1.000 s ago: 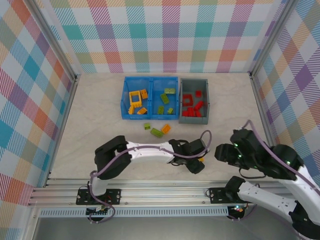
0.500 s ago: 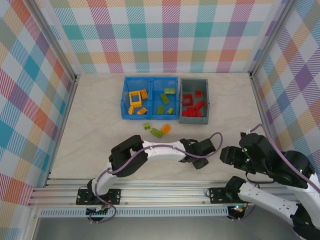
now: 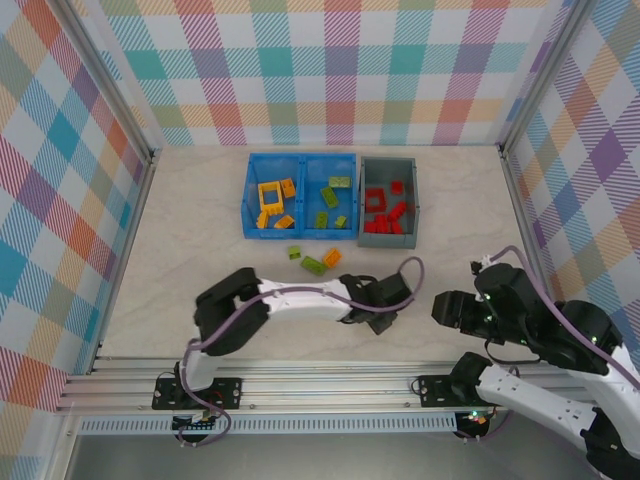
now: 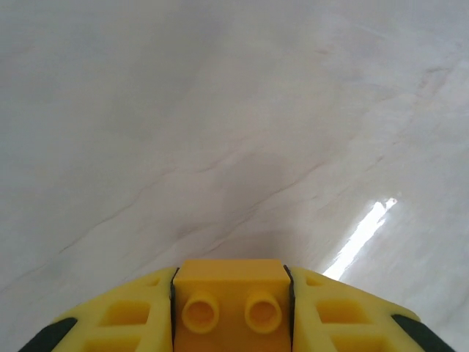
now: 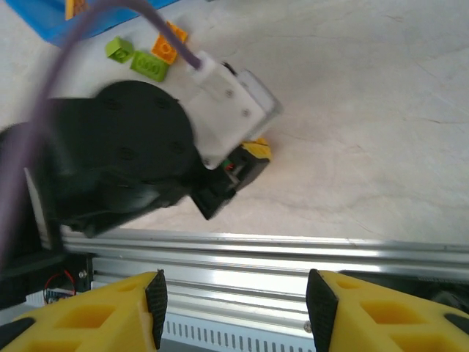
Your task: Sort the legos into containers by color
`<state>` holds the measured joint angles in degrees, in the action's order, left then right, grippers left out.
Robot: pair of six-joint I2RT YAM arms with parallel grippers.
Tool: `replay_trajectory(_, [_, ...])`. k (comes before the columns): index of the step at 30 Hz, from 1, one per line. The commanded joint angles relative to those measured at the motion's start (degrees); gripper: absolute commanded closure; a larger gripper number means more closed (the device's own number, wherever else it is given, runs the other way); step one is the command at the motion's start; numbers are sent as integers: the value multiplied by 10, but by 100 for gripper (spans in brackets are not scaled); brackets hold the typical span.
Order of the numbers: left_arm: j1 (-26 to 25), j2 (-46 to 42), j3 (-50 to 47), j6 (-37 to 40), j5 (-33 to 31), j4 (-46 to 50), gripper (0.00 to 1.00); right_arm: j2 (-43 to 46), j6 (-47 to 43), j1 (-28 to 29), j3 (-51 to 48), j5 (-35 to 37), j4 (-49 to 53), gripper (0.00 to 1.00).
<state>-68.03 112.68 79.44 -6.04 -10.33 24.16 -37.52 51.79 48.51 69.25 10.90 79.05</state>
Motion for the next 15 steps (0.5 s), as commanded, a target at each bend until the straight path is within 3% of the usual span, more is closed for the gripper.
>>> replay_trajectory(1, [47, -135, -46, -55, -39, 0, 74, -47, -72, -2, -4, -47, -85, 45])
replay_trajectory(4, [120, -209, -73, -91, -31, 34, 74, -100, -117, -2, -18, -100, -169, 45])
replay_trajectory(8, [262, -269, -98, -118, 24, 48, 73, -183, -162, 24, -23, -136, -300, 46])
replay_trajectory(12, [400, -229, -66, -114, 106, 46, 73, -288, -204, 79, 12, -110, -405, 46])
replay_trajectory(15, [466, -153, -4, -106, 157, 47, 73, -368, -219, 112, 45, -65, -464, 48])
